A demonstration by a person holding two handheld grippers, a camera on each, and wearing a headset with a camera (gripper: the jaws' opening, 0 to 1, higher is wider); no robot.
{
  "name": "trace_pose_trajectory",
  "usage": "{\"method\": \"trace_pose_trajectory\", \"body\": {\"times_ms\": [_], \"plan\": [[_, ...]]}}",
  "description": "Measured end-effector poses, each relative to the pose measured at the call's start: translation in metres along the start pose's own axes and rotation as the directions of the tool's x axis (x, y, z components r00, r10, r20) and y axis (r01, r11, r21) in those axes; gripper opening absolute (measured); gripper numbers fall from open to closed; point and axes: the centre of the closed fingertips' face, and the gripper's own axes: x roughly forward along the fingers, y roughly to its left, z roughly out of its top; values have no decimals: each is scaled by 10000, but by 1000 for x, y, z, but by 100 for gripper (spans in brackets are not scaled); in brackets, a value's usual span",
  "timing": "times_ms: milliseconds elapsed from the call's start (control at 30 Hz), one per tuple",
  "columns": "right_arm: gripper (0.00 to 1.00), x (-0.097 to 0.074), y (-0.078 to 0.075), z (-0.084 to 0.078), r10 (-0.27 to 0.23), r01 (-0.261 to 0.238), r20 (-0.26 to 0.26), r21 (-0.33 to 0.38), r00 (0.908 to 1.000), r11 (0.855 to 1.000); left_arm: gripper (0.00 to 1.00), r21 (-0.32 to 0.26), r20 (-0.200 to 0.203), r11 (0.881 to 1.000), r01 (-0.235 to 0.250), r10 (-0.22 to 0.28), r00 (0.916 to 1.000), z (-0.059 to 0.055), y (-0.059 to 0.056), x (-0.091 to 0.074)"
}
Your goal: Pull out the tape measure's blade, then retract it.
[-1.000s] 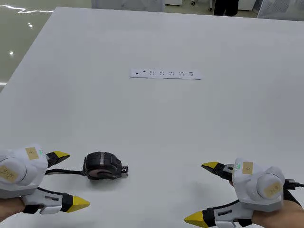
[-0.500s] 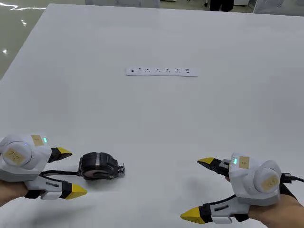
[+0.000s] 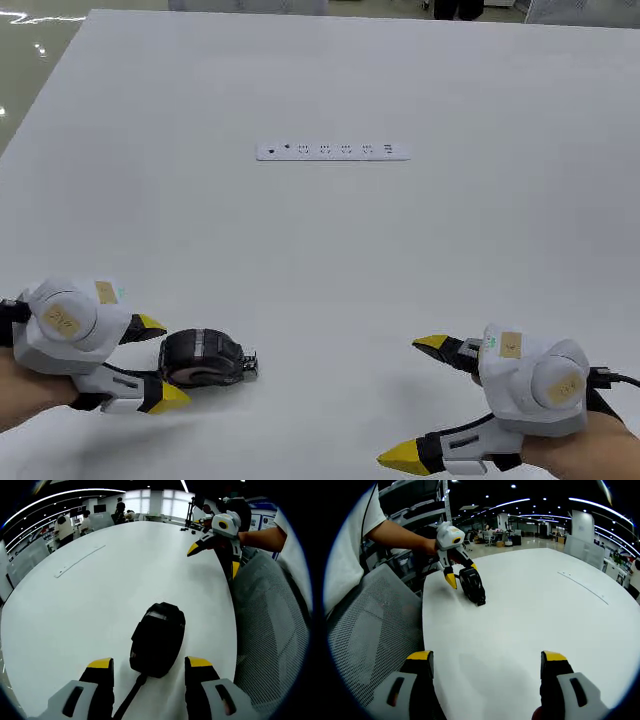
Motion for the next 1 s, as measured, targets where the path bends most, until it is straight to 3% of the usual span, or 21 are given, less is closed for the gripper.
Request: {"method": "trace_pose_trajectory", "body": {"times_ms": [567, 1000], "plan": [[84, 8, 4, 0, 193, -193, 73, 24, 9998, 9998, 37, 479, -489, 9980, 403, -380, 9981, -2, -5, 11], [84, 12, 5, 4, 308, -308, 72, -34, 9995, 9995, 33, 1037, -739, 9930, 563, -488, 9961, -1, -6, 14]]}}
